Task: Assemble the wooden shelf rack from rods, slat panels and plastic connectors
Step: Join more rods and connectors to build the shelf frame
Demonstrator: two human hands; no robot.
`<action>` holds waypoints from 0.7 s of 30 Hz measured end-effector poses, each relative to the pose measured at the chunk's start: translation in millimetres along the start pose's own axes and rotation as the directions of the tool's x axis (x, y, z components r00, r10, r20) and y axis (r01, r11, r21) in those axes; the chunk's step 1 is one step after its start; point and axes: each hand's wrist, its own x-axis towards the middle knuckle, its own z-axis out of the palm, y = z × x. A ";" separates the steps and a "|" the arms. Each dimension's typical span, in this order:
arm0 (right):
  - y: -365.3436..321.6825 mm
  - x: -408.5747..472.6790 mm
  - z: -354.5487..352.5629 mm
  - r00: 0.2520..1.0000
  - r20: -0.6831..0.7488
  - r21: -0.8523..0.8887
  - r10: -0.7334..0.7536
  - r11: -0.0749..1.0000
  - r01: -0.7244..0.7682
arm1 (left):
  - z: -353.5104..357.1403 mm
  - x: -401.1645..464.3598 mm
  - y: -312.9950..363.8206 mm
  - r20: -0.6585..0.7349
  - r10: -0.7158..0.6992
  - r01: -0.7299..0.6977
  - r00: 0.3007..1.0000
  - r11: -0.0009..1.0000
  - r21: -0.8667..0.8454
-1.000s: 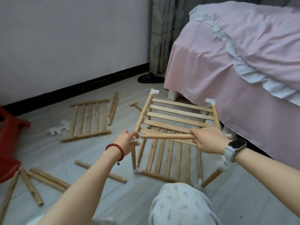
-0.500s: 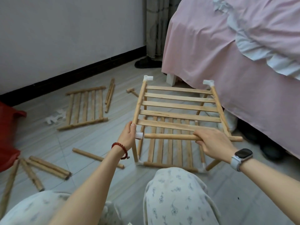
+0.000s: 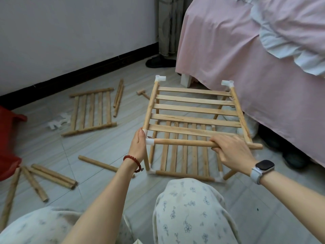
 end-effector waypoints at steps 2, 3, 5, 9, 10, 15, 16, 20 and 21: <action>-3.7 5.2 -3.5 1.000 0.018 0.001 -0.011 1.000 0.011 | -4.4 0.3 -1.3 0.006 -0.010 0.010 1.000 1.000 -0.002; -6.7 8.5 -5.9 0.999 0.040 -0.002 -0.017 1.000 0.018 | -7.6 1.5 -1.9 0.026 -0.025 0.025 0.999 1.000 -0.013; -12.9 13.6 -7.1 0.991 0.128 -0.002 -0.037 0.999 0.038 | -12.2 5.7 0.0 0.105 -0.082 0.081 0.991 0.997 0.014; -29.9 20.5 1.0 0.984 0.159 -0.014 -0.086 0.996 0.090 | -7.2 25.2 20.6 0.137 -0.288 0.279 0.948 0.957 0.079; -32.2 22.5 3.5 0.985 0.143 -0.010 -0.093 0.995 0.095 | -6.2 31.4 25.6 0.112 -0.316 0.308 0.942 0.948 0.081; -30.3 28.0 11.1 0.990 0.041 -0.039 -0.137 0.990 0.138 | -1.3 47.8 35.4 0.065 -0.352 0.338 0.934 0.927 0.164; -29.0 28.4 12.9 0.989 0.008 -0.051 -0.149 0.988 0.149 | 0.7 51.2 34.0 0.050 -0.311 0.294 0.949 0.933 0.208; -25.9 31.4 16.9 0.979 -0.070 -0.081 -0.193 0.979 0.187 | 5.7 61.3 23.5 -0.030 -0.191 0.192 0.981 0.949 0.251; -25.1 31.4 17.6 0.975 -0.078 -0.097 -0.207 0.975 0.199 | 7.6 61.5 20.2 -0.047 -0.183 0.189 0.982 0.946 0.264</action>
